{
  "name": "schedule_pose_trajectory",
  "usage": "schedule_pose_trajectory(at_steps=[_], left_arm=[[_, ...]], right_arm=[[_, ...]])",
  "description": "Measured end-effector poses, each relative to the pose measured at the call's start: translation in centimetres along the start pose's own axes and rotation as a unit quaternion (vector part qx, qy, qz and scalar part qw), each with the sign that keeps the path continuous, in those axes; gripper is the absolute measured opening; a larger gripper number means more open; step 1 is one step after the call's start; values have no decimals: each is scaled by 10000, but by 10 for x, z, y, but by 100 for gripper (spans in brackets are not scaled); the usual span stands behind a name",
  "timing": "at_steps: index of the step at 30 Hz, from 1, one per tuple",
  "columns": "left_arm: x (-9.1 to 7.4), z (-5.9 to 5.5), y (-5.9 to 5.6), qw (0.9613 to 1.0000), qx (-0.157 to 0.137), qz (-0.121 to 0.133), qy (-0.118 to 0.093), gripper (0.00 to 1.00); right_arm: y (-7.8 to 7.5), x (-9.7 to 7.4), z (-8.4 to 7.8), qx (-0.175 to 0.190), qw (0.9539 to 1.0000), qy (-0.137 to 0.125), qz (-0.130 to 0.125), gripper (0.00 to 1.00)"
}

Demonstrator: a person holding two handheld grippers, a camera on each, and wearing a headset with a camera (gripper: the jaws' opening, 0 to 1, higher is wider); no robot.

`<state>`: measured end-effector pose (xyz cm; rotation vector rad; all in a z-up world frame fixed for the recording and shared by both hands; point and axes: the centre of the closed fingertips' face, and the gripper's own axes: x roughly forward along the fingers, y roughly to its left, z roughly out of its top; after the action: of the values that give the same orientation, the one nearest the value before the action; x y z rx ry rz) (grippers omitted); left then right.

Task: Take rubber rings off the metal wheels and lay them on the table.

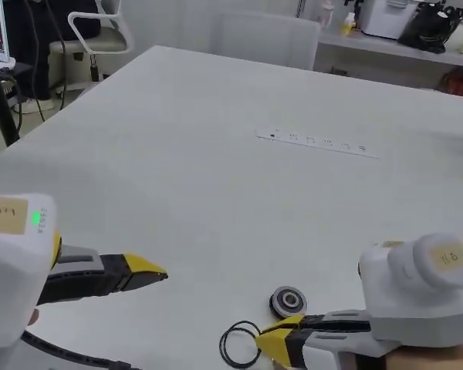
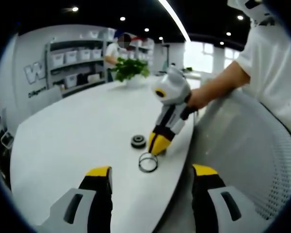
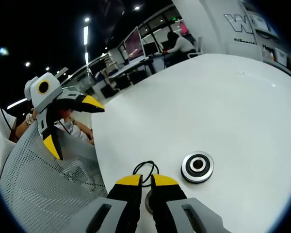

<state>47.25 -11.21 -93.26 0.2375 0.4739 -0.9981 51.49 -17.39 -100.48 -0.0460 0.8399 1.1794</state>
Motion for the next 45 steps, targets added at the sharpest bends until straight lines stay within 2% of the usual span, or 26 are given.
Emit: schedule_pose_trajectory(at_steps=[5, 12, 20, 23, 26, 33, 45], left_arm=[[0, 0, 1, 10000, 1, 7, -3, 66], [0, 0, 1, 10000, -1, 19, -5, 66], [0, 0, 2, 10000, -5, 33, -4, 66], [0, 0, 2, 10000, 0, 36, 5, 66], [0, -1, 2, 10000, 3, 43, 9, 66], [-1, -1, 2, 10000, 7, 66, 10, 65], [-1, -1, 2, 10000, 38, 76, 44, 65]], right_arm=[[1, 1, 1, -118, 9999, 19, -11, 6], [3, 2, 0, -536, 9985, 102, -64, 11], [6, 4, -4, -1229, 9919, 305, -112, 15], [6, 3, -7, -1585, 9863, 422, -182, 15], [7, 4, -8, -1755, 9832, 463, -190, 16], [5, 4, -8, -1909, 9800, 511, -222, 21], [2, 0, -2, -1840, 9818, 395, -273, 22]])
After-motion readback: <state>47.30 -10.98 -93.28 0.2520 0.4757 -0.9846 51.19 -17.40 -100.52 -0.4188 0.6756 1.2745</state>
